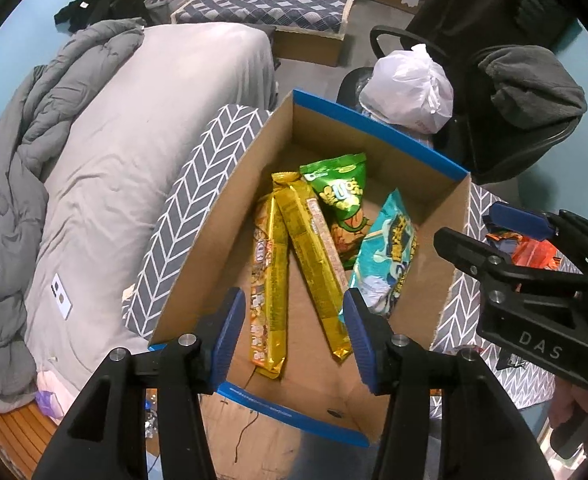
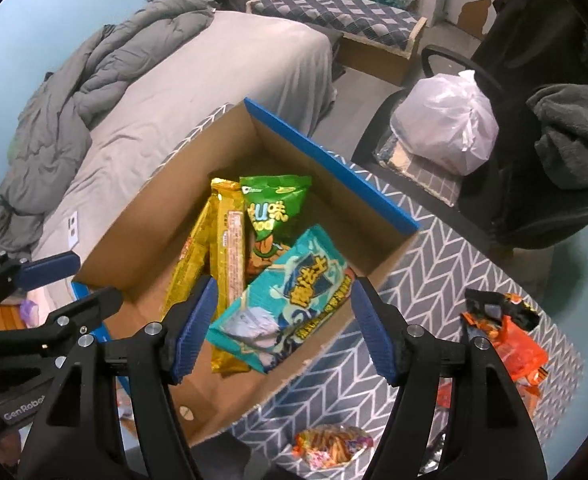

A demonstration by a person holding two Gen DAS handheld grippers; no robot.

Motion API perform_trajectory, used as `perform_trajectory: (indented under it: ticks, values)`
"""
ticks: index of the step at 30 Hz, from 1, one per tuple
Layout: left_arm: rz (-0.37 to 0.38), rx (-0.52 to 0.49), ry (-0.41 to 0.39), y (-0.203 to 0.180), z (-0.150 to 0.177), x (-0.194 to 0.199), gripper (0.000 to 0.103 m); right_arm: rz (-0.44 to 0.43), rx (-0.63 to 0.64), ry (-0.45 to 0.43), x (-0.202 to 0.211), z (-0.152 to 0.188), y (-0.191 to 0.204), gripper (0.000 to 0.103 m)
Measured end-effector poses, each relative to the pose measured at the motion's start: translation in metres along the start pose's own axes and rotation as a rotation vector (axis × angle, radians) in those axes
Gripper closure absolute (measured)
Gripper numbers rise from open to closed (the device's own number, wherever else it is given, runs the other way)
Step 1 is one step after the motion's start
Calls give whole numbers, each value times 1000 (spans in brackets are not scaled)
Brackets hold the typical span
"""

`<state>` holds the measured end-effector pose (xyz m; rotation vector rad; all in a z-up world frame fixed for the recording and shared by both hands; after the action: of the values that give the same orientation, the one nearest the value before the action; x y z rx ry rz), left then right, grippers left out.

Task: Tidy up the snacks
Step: 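Open both tools to drop the bags into the box, then move both tools back over the snacks on the table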

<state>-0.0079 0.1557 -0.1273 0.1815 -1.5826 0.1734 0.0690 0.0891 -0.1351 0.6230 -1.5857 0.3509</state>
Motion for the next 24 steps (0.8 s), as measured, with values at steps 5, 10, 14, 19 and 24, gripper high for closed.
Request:
perform_trajectory:
  ticks: [5, 10, 14, 19, 24]
  values:
    - [2, -14, -7, -11, 0, 4, 51, 9, -6, -12, 9, 8, -9, 33]
    - [4, -36, -9, -26, 1, 6, 51, 22, -18, -21, 17, 20, -24, 33]
    - [6, -62, -3, -42, 2, 6, 51, 33, -39, -22, 20, 32, -40, 33]
    - [4, -124, 11, -72, 5, 4, 51, 46, -74, -15, 22, 52, -67, 33]
    - [3, -182, 24, -102, 10, 1, 51, 51, -127, -8, 25, 75, -99, 33]
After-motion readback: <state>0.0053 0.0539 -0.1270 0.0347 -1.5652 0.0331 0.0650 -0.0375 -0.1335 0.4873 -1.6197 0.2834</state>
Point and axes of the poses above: each gripper's, at about its wrist camera, not at the fingertips, and x roughly against the way its jaws point, y to its left, z to its underside, the point moved 2 cm from there along -x, roughly the way its jaws point, and after that the axes turned 14 degrees about y, right-handed, at the moved point
